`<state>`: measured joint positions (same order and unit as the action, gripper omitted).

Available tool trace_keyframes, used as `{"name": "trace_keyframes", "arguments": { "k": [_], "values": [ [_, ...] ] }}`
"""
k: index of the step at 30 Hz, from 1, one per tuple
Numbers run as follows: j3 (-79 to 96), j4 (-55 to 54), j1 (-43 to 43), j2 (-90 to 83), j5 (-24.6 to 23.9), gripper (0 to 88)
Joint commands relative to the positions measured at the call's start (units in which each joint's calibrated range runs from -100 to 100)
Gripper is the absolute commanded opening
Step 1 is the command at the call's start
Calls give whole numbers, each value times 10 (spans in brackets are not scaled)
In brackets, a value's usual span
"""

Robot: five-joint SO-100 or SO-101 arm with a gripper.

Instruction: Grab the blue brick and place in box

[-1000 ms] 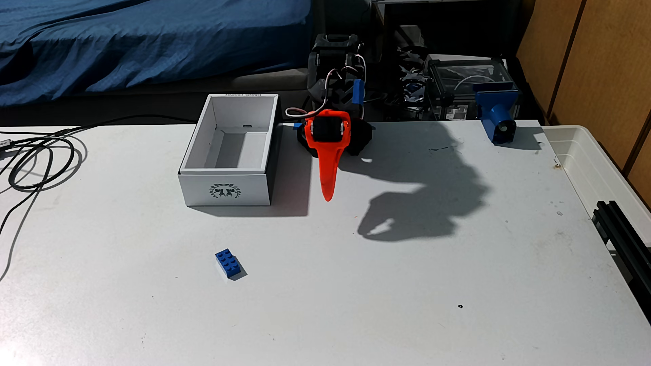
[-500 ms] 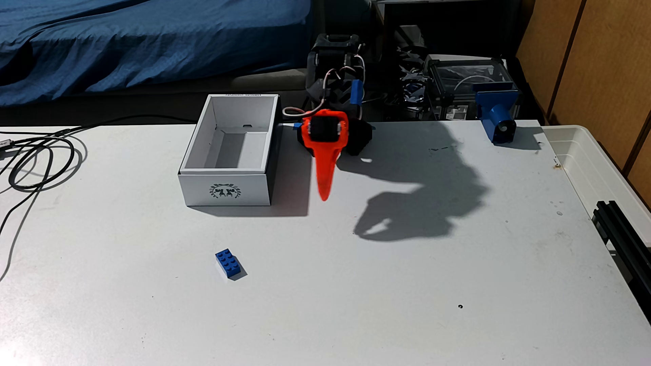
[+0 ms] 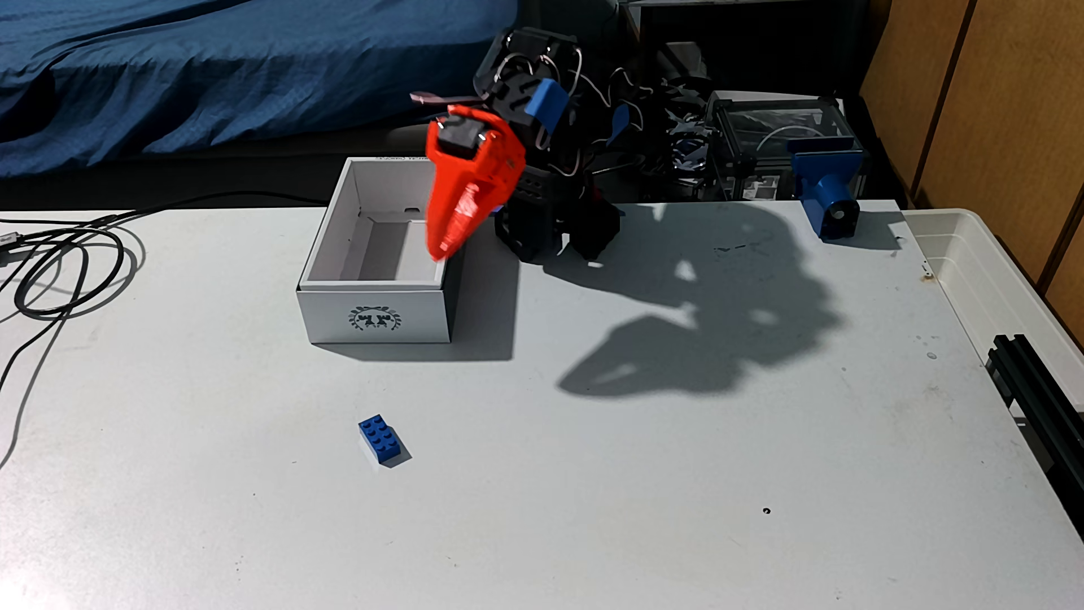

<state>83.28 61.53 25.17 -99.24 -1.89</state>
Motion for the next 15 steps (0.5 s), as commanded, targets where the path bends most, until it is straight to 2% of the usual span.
{"name": "trace_keyframes", "arguments": {
  "k": [1, 6, 15],
  "values": [
    [-39, 2, 43, -5, -10, 9],
    [-75, 14, 74, 43, -13, 9],
    [-191, 5, 74, 305, -30, 9]
  ]
}}
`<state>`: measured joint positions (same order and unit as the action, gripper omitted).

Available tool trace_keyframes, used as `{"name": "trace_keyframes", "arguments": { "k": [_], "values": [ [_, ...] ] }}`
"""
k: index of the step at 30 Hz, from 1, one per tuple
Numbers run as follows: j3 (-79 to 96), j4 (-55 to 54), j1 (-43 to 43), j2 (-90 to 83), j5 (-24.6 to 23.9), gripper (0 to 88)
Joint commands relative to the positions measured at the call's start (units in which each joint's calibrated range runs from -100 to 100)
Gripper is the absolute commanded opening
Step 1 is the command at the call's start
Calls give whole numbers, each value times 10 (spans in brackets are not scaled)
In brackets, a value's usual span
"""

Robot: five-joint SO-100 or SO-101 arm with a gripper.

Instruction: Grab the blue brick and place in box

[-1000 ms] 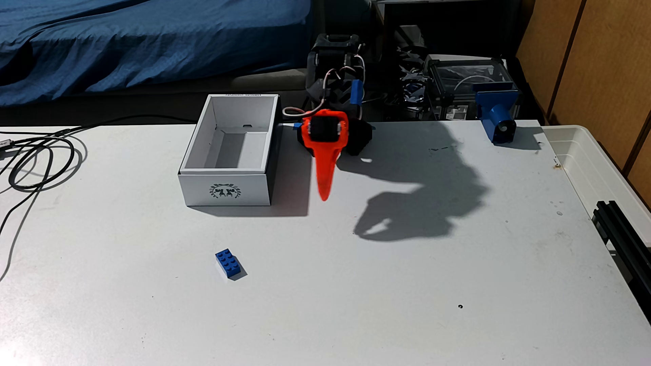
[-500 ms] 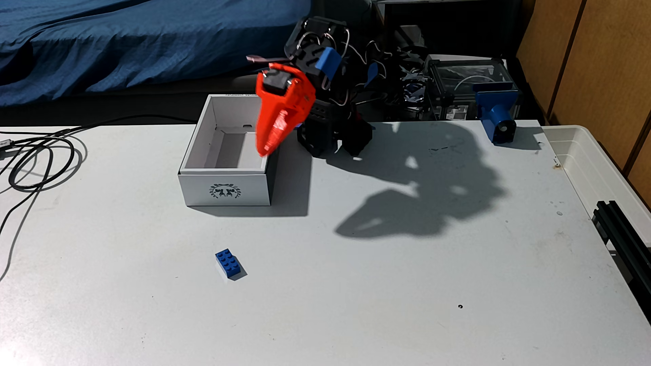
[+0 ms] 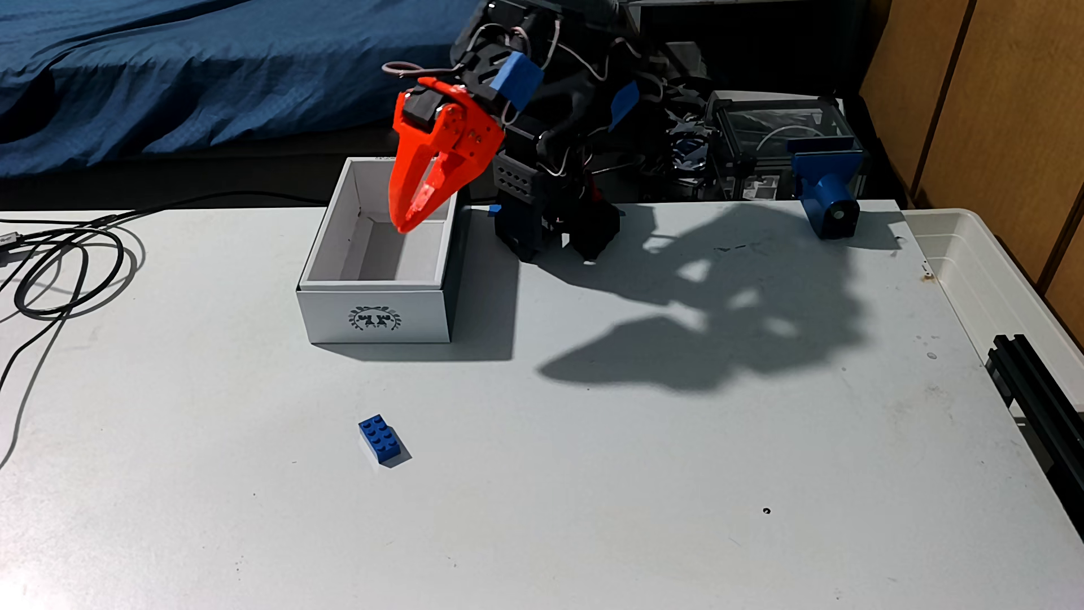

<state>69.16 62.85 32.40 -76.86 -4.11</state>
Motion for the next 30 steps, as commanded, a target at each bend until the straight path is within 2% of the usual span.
{"name": "trace_keyframes", "arguments": {
  "k": [1, 10, 30],
  "values": [
    [-62, -8, 1, 112, -12, 9],
    [-166, -8, -8, 310, -42, 9],
    [-373, 1, -36, 587, -99, 9]
  ]
}}
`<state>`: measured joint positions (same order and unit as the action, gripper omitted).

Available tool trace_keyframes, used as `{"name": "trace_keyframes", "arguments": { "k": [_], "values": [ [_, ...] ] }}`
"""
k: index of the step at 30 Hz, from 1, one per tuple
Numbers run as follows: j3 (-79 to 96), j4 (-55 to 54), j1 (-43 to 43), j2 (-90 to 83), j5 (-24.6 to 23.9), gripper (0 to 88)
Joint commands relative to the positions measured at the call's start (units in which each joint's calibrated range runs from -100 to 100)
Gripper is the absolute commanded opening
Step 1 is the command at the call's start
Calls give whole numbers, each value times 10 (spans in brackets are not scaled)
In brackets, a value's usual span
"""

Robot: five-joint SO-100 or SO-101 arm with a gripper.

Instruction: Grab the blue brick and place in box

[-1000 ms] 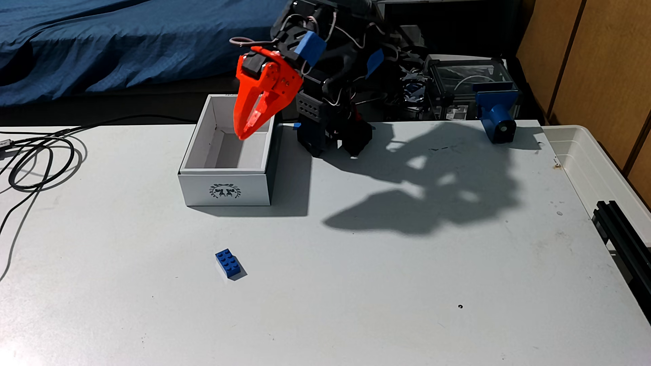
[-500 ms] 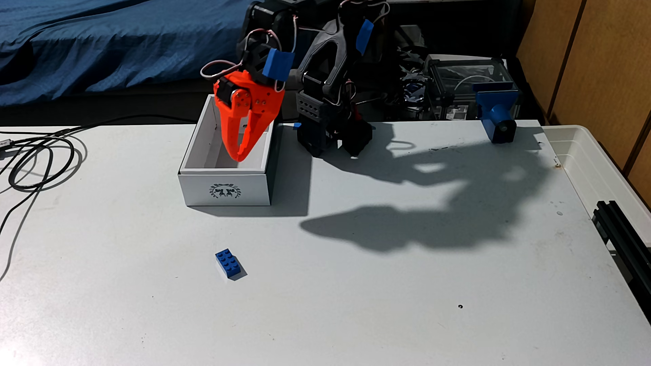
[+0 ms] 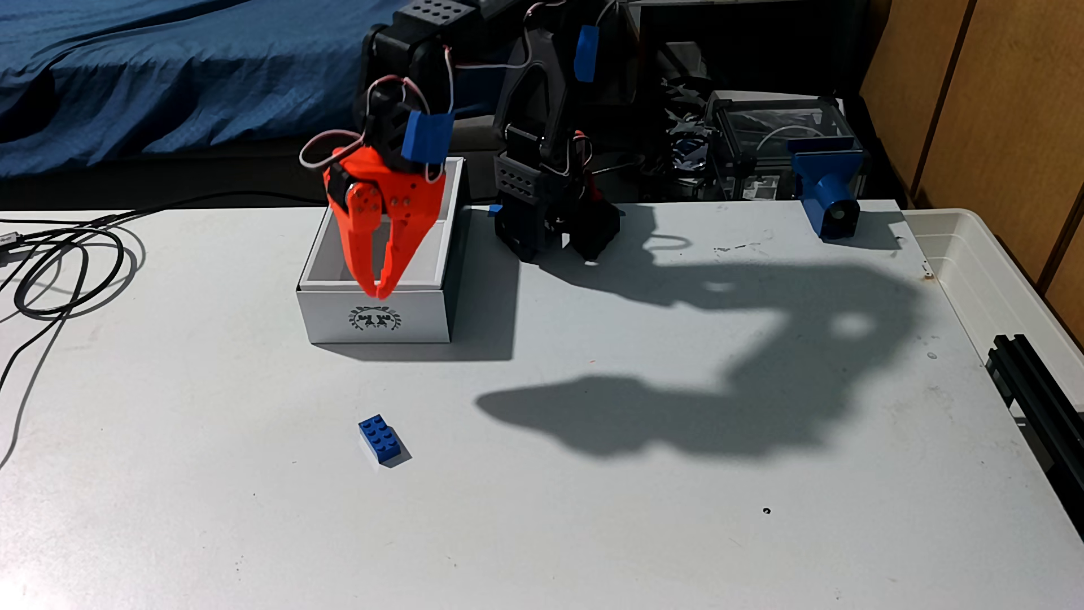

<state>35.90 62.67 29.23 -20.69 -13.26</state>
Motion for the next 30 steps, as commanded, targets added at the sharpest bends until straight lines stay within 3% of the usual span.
{"name": "trace_keyframes", "arguments": {
  "k": [1, 30],
  "values": [
    [-49, 3, -5, 39, -11, 9],
    [-306, 79, -78, 311, -45, 9]
  ]
}}
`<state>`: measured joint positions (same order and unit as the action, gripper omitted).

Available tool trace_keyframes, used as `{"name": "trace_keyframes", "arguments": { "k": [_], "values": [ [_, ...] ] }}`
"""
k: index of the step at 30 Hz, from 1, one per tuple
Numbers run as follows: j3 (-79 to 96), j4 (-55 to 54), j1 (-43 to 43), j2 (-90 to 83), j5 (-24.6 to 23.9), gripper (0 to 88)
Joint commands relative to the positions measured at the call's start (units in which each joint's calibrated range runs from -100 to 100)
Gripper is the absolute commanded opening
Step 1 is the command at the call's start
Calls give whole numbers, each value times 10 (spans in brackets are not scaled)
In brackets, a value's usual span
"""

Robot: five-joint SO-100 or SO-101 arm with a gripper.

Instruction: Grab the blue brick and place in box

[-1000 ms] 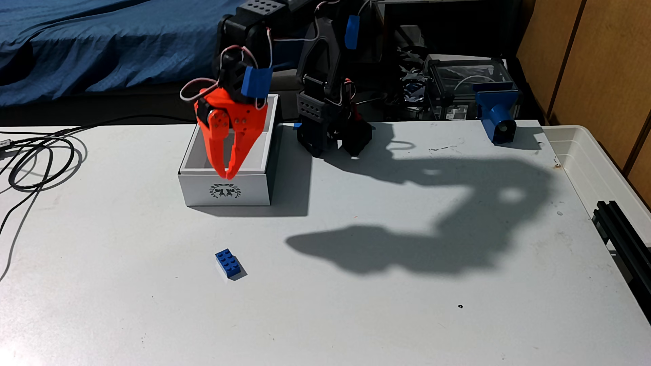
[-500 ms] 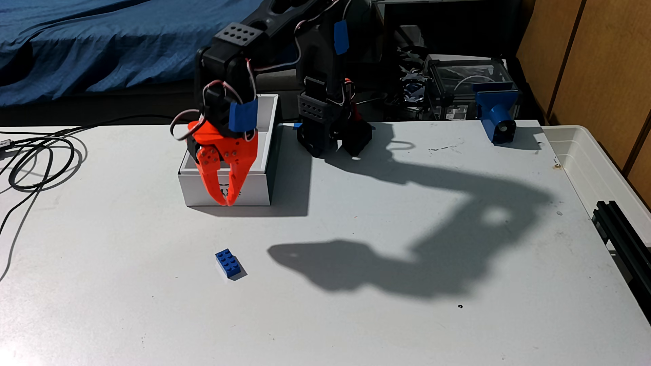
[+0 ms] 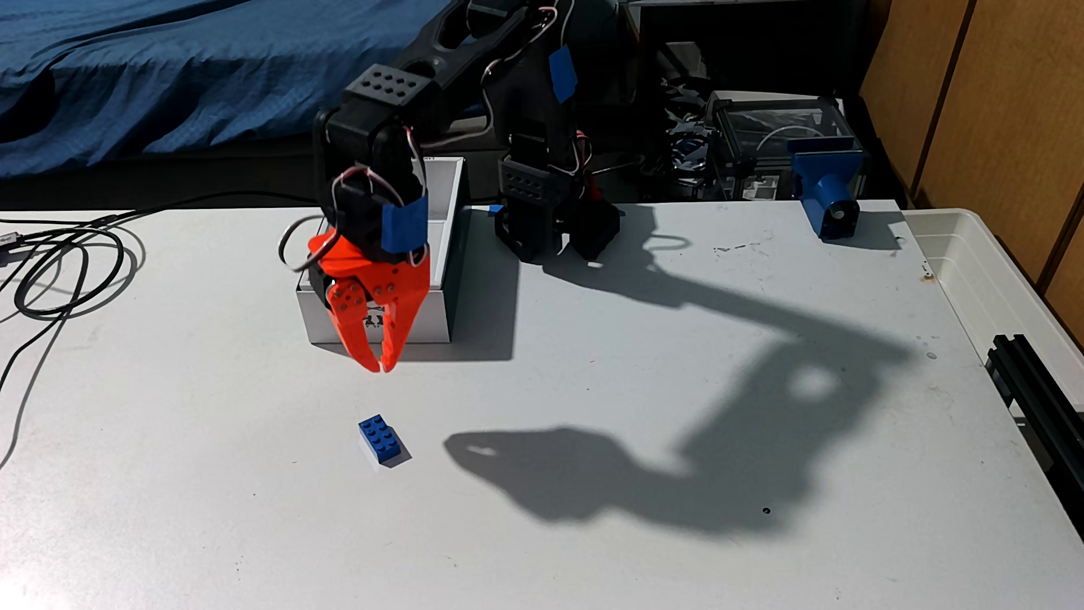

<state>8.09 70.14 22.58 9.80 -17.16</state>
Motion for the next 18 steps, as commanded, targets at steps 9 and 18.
{"name": "trace_keyframes", "arguments": {
  "k": [9, 18],
  "values": [
    [-45, -2, -19, 25, -18, 9],
    [-65, 3, -28, 26, -36, 9]
  ]
}}
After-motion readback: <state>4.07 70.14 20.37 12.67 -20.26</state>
